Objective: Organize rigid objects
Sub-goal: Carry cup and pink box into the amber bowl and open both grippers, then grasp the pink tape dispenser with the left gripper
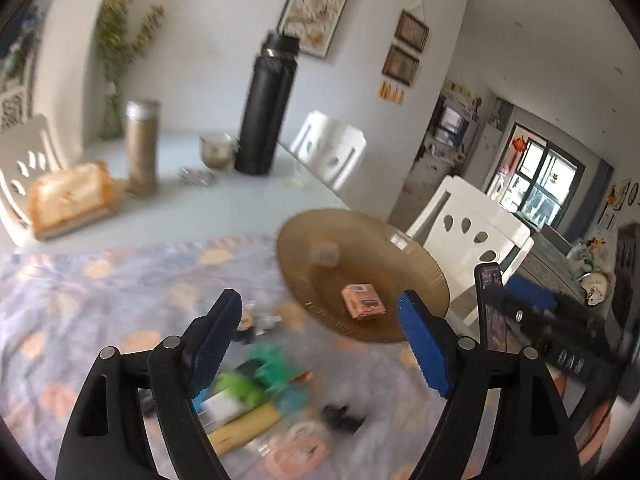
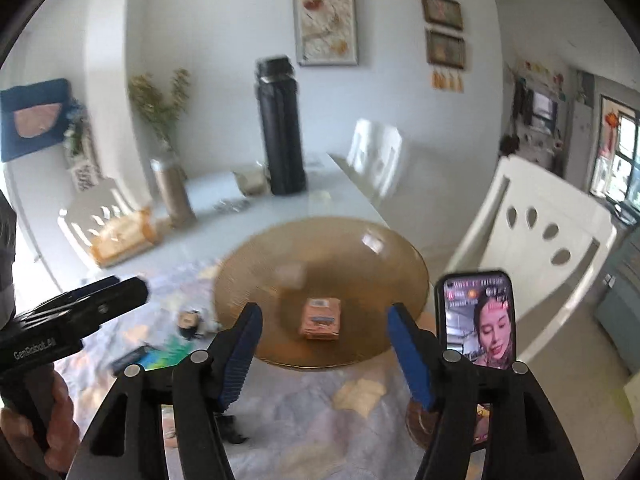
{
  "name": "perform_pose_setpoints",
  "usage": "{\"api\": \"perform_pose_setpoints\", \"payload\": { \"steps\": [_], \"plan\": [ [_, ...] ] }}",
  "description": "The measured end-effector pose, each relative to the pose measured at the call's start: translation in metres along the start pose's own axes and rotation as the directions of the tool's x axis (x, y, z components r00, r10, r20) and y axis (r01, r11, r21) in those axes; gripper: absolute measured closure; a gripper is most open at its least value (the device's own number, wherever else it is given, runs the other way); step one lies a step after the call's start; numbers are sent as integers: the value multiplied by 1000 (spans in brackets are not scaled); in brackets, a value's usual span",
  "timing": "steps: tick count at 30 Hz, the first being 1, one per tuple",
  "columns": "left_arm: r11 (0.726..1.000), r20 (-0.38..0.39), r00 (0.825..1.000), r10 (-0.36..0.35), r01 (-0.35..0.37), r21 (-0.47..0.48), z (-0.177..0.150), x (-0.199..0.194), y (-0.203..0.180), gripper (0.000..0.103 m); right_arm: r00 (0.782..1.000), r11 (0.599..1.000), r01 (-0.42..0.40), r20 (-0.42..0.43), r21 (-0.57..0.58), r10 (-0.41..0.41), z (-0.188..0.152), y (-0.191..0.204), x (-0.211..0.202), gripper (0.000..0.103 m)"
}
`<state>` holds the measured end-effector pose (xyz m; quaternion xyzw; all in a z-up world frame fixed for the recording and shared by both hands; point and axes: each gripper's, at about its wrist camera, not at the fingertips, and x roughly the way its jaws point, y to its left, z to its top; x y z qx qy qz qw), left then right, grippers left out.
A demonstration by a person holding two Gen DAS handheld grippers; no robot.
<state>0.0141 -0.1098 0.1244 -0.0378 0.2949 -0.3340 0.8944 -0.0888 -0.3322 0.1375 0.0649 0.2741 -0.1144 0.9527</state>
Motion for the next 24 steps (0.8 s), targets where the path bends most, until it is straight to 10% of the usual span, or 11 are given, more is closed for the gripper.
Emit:
{"api": "perform_pose_setpoints", "payload": {
  "steps": [6, 16, 24],
  "plan": [
    [995, 51, 994, 94, -95, 18, -34, -47, 20, 9, 982, 981, -187, 12, -50, 187, -13, 32, -17, 38],
    [985, -135, 976, 169, -172, -14, -114, -9, 72, 9, 943, 947, -311, -152, -82, 297, -96, 67, 64, 38],
    [980, -166, 966, 196, -191, 49, -124, -1, 63, 9, 924, 947, -322, -211, 13, 318, -99, 51, 90, 35]
  ]
}}
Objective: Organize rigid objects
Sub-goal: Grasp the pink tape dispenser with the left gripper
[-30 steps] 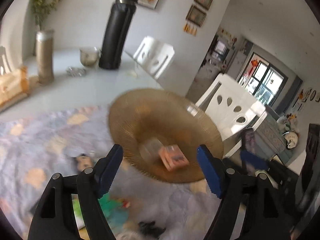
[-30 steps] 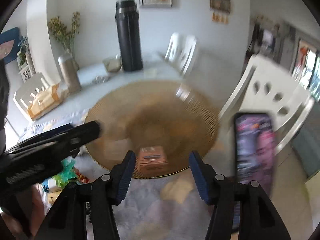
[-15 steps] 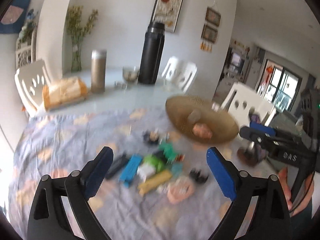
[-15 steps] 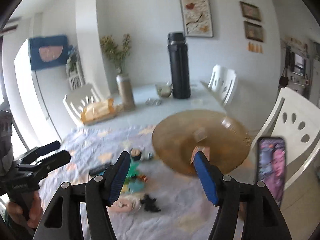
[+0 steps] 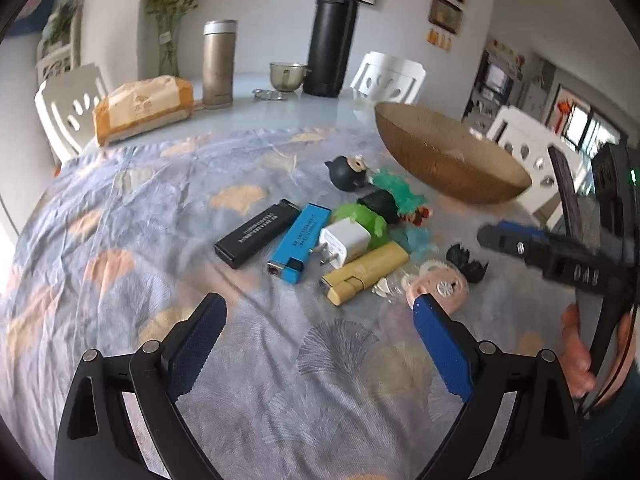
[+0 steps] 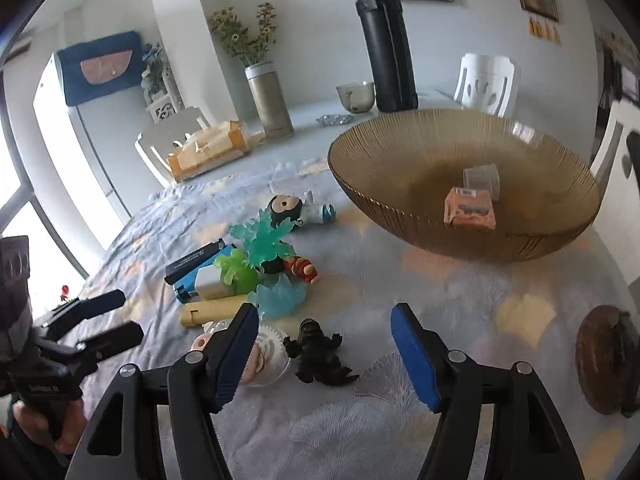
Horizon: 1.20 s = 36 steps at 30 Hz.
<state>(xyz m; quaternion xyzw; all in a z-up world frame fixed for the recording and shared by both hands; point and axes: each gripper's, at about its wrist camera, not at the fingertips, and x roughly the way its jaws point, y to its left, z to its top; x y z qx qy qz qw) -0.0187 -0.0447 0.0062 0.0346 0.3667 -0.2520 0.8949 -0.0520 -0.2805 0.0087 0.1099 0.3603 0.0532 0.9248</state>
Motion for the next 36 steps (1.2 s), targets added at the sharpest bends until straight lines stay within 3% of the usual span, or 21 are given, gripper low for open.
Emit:
{"api": "perform_pose_setpoints", "payload": {
  "steps": [5, 9, 12, 16, 20, 23, 26, 28, 31, 33, 36],
  "plan": [
    [994, 2, 1000, 16, -16, 112, -4, 0, -20, 9, 1000, 1000, -31, -7, 8, 31, 0, -2, -4, 35],
    [974, -38, 999, -12, 20, 224, -7, 3, -44, 9, 997, 999, -19, -80, -45, 15, -10, 4, -2, 35],
    [961, -63, 997, -55, 70, 268, -1, 7, -62, 9, 997, 999, -4, -80, -47, 1, -13, 4, -3, 35],
    [930, -58, 998, 40, -16, 368, 5, 19, -83, 9, 992, 998, 52, -112, -26, -55, -13, -2, 7, 35],
    [933, -118, 993, -20, 61, 356, 10, 34, -85, 9, 989, 999, 34, -144, -17, -36, -14, -5, 14, 35],
    [933, -126, 992, -9, 53, 357, 10, 41, -87, 13, 986, 1000, 25, -162, -17, -28, -15, -4, 17, 36],
    [938, -127, 991, -37, 78, 339, 10, 41, -88, 24, 984, 998, 51, -170, -26, -55, -14, -1, 21, 42],
    [938, -135, 989, -55, 98, 331, 10, 42, -88, 45, 983, 997, 58, -173, -52, -66, -15, 4, 23, 46],
    [938, -130, 990, -55, 96, 332, 8, 43, -89, 52, 981, 992, 70, -172, -106, -88, -16, 15, 24, 61],
    [938, -115, 991, -69, 104, 332, 8, 39, -90, 67, 983, 990, 56, -167, -126, -77, -18, 19, 24, 74],
    [958, -113, 990, -82, 110, 266, 10, 32, -80, 68, 984, 988, 87, -147, -127, -106, -18, 19, 21, 74]
  ]
}}
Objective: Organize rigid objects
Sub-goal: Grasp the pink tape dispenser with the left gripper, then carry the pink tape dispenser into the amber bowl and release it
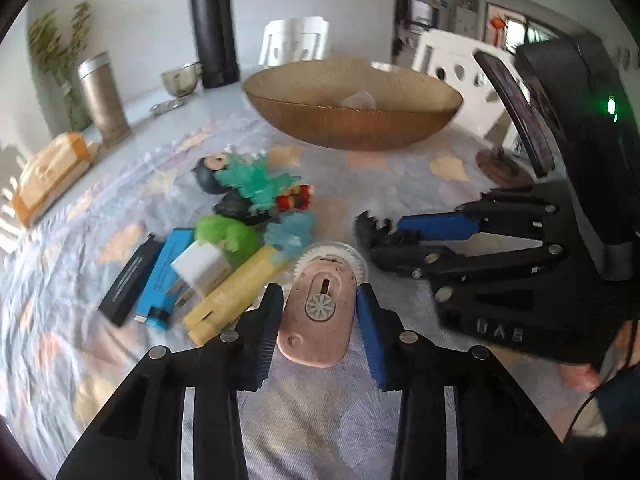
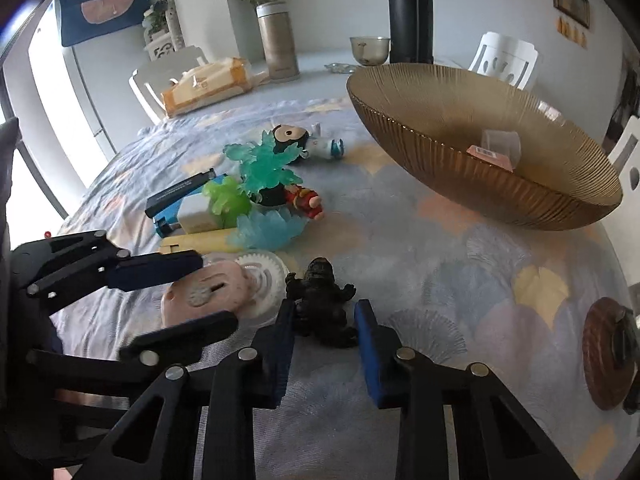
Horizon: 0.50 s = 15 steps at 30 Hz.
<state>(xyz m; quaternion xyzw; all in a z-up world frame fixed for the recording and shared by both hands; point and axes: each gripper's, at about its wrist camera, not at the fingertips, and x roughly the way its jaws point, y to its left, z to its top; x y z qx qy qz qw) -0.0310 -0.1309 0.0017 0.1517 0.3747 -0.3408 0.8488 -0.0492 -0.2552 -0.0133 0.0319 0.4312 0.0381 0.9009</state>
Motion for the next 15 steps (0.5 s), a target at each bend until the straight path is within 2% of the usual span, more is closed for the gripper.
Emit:
{"api": "perform_pose_setpoints", "payload": {
  "steps": [4, 6, 8, 12, 15],
  "plan": [
    [993, 32, 999, 11, -7, -114, -12, -28, 20, 68, 994, 997, -57, 93, 43, 52, -2, -11, -20, 74],
    [987, 20, 999, 35, -31, -159, -21, -39, 30, 68, 995, 996, -60, 89, 62, 55, -4, -14, -24, 74],
    [976, -4, 996, 93, -92, -197, -29, -45, 36, 68, 996, 996, -60, 69, 62, 56, -5, -13, -23, 74],
    [930, -61, 962, 267, -274, -245, -43, -45, 41, 68, 999, 1000, 2, 43, 16, -2, -5, -2, -15, 74],
    [913, -59, 952, 300, -305, -272, -47, -45, 46, 68, 999, 999, 37, 23, -15, -37, -7, 3, -9, 74]
  ]
}}
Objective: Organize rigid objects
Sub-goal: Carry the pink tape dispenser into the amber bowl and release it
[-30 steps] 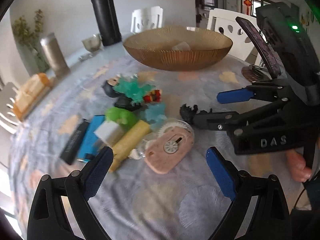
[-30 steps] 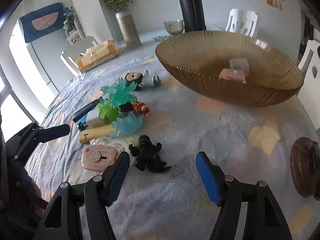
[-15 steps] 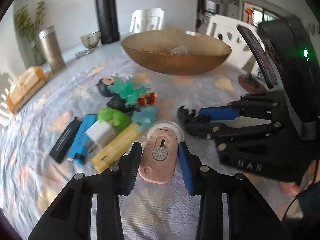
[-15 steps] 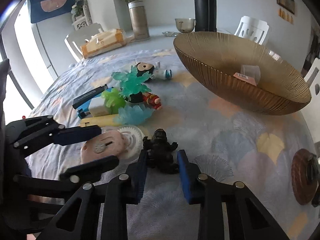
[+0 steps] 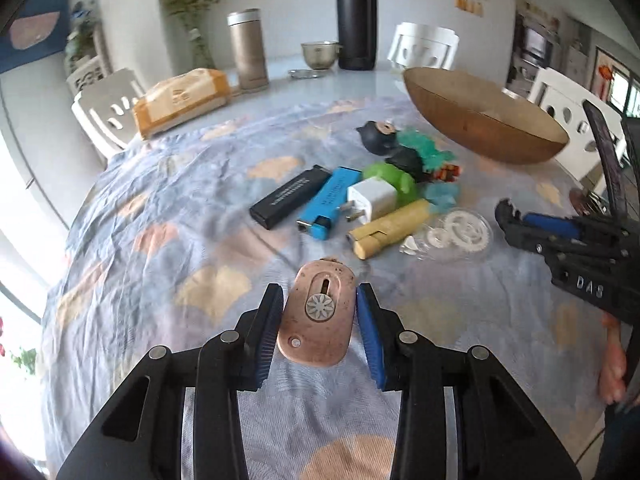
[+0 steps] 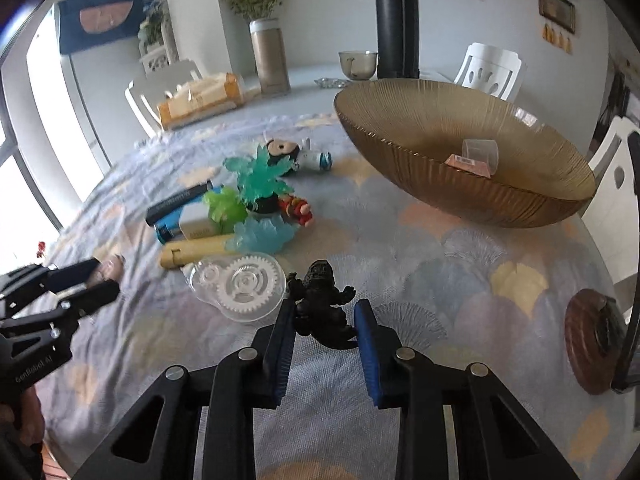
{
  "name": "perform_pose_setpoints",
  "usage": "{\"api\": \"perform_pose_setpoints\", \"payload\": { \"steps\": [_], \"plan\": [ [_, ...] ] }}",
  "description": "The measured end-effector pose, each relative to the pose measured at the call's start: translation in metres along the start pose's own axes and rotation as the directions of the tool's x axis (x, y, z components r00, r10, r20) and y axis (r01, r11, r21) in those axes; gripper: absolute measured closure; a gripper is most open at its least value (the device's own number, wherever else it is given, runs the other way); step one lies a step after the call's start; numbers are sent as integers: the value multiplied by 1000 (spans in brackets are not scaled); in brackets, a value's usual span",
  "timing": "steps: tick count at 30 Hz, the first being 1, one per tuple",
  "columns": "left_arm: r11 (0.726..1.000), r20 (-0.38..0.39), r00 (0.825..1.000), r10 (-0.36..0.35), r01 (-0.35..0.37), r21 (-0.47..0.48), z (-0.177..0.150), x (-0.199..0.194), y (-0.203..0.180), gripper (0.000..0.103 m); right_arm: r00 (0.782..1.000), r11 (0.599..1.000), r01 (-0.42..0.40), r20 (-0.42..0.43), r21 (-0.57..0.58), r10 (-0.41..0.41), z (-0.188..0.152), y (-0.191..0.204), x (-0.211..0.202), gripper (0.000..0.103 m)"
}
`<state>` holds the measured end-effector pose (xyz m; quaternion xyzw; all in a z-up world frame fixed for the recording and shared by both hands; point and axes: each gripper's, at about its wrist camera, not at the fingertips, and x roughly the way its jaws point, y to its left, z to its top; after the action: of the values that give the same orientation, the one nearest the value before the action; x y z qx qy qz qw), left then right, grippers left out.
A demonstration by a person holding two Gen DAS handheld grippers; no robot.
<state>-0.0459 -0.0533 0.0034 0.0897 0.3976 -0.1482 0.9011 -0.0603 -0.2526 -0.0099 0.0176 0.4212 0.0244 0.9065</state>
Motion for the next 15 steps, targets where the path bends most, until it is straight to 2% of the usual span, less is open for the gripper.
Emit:
{"api": "perform_pose_setpoints", "payload": {
  "steps": [12, 15],
  "plan": [
    [999, -13, 1000, 11, -12, -36, -3, 11, 9, 68, 998, 999, 31, -51, -22, -32, 1, 3, 10, 71],
    [999, -1, 999, 33, -33, -32, -3, 7, 7, 68, 999, 999, 30, -37, -33, -31, 0, 6, 7, 75]
  ]
}}
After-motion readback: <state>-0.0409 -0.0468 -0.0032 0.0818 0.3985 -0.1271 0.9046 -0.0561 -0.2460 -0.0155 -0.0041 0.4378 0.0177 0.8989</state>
